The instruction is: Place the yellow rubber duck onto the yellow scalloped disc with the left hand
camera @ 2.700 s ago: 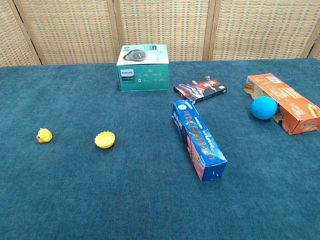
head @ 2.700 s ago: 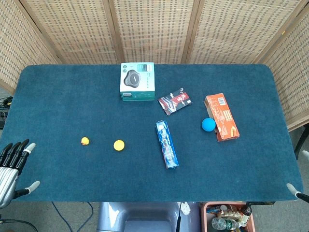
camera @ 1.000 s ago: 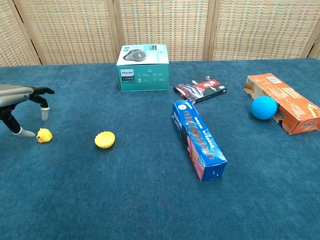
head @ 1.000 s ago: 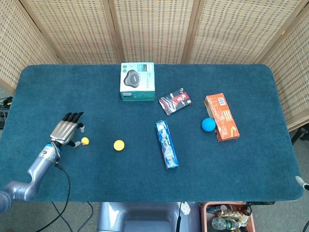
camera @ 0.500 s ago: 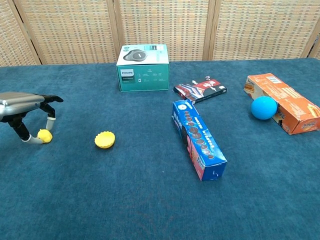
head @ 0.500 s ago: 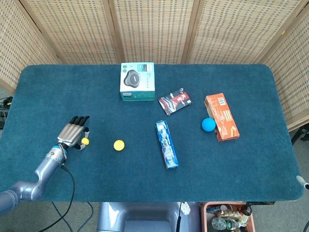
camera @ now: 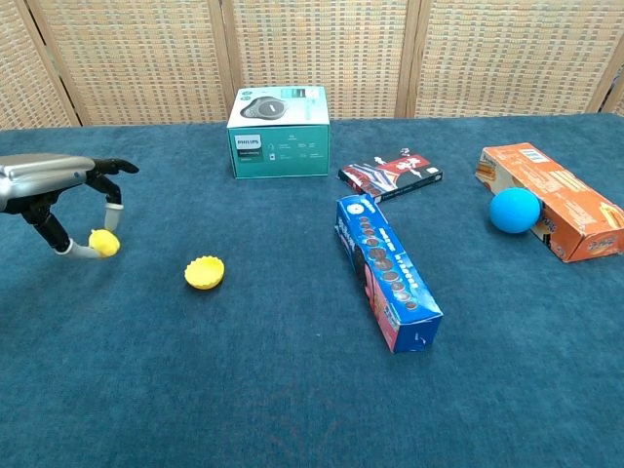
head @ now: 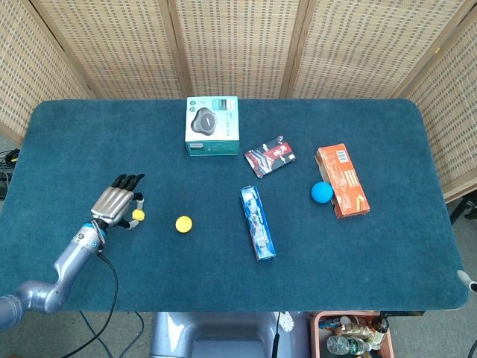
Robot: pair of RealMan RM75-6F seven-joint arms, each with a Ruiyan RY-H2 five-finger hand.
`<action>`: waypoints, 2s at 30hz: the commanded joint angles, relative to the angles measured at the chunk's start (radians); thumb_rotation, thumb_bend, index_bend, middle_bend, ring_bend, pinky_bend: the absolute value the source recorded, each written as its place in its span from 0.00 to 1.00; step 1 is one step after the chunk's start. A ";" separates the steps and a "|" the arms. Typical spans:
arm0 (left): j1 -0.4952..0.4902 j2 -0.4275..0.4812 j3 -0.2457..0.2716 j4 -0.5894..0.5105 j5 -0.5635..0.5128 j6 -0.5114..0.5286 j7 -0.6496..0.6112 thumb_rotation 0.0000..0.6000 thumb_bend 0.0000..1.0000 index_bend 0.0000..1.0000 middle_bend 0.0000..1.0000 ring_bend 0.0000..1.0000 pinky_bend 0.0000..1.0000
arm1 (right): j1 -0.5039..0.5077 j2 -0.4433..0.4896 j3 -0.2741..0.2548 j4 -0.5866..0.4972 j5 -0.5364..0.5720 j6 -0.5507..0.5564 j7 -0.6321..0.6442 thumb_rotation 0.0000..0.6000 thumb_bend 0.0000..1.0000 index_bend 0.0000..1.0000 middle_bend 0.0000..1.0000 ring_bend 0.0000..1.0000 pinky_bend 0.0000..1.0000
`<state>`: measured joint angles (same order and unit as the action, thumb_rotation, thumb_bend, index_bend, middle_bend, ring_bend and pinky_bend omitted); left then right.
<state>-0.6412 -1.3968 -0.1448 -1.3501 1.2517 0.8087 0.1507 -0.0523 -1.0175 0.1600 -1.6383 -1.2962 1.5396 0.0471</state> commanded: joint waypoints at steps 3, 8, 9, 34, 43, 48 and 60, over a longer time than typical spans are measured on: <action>-0.028 0.052 -0.002 -0.153 0.056 0.018 -0.013 1.00 0.29 0.59 0.00 0.00 0.00 | 0.001 0.001 -0.001 -0.001 -0.002 -0.003 -0.001 1.00 0.00 0.00 0.00 0.00 0.00; -0.065 0.012 -0.009 -0.179 0.002 -0.007 0.055 1.00 0.29 0.59 0.00 0.00 0.00 | -0.001 0.003 -0.001 0.000 0.001 -0.002 0.006 1.00 0.00 0.00 0.00 0.00 0.00; -0.072 0.000 -0.010 -0.178 -0.012 -0.008 0.074 1.00 0.29 0.59 0.00 0.00 0.00 | -0.002 0.004 0.000 0.002 0.004 -0.003 0.010 1.00 0.00 0.00 0.00 0.00 0.00; -0.150 -0.131 0.002 -0.079 -0.196 -0.022 0.197 1.00 0.14 0.16 0.00 0.00 0.00 | 0.001 0.003 0.005 0.020 0.024 -0.022 0.030 1.00 0.00 0.00 0.00 0.00 0.00; -0.049 0.053 -0.009 -0.295 -0.095 0.166 0.108 1.00 0.00 0.00 0.00 0.00 0.00 | -0.006 0.010 -0.001 0.011 -0.001 -0.006 0.045 1.00 0.00 0.00 0.00 0.00 0.00; 0.091 0.195 0.039 -0.439 -0.015 0.377 0.125 1.00 0.00 0.00 0.00 0.00 0.00 | -0.005 0.011 -0.005 0.018 -0.010 -0.013 0.060 1.00 0.00 0.00 0.00 0.00 0.00; 0.435 0.376 0.230 -0.594 0.209 0.800 0.128 1.00 0.00 0.00 0.00 0.00 0.00 | -0.004 0.003 -0.013 0.055 -0.049 -0.005 0.117 1.00 0.00 0.00 0.00 0.00 0.00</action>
